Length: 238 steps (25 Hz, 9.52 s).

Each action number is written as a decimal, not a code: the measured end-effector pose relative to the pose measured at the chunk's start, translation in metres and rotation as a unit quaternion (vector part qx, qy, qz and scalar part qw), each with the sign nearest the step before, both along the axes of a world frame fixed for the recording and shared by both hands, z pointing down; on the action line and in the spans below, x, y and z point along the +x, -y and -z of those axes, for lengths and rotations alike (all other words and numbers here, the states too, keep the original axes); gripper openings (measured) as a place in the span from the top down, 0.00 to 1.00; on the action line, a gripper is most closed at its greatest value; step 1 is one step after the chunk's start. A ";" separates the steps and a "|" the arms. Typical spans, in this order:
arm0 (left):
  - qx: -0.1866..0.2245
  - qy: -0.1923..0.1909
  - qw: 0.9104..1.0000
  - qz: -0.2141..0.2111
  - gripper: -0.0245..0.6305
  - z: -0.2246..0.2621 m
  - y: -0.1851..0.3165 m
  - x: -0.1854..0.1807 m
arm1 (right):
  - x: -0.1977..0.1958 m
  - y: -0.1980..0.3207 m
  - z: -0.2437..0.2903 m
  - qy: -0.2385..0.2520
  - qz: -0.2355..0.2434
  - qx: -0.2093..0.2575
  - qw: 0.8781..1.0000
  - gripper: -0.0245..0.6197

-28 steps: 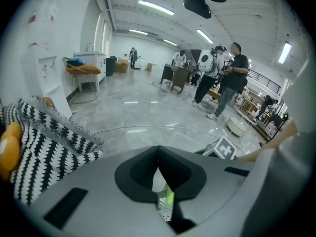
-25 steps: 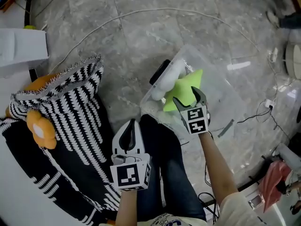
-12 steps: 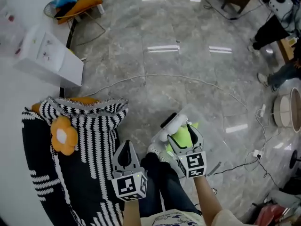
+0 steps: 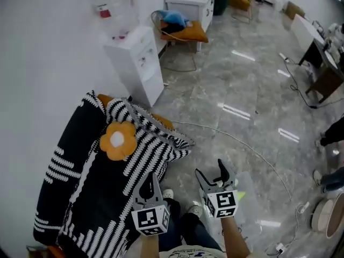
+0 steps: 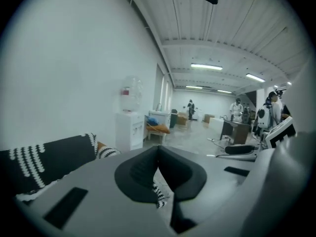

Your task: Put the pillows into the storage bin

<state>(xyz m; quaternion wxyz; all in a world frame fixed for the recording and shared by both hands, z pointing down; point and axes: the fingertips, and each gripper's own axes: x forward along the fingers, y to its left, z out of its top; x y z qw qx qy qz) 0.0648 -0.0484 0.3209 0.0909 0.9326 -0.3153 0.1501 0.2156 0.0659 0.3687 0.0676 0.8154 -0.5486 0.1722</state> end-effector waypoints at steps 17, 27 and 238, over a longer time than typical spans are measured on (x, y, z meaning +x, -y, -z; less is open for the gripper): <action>0.029 -0.016 0.966 0.258 0.94 0.027 0.231 -0.333 | -0.261 0.308 0.020 -0.035 0.230 0.004 0.973 0.37; 0.005 -0.027 0.948 0.318 0.94 0.007 0.313 -0.429 | -0.361 0.415 -0.018 -0.057 0.305 -0.051 0.949 0.37; 0.049 -0.157 0.817 -0.552 0.94 0.207 -0.390 0.242 | 0.031 -0.463 0.245 -0.204 -0.611 0.061 0.762 0.94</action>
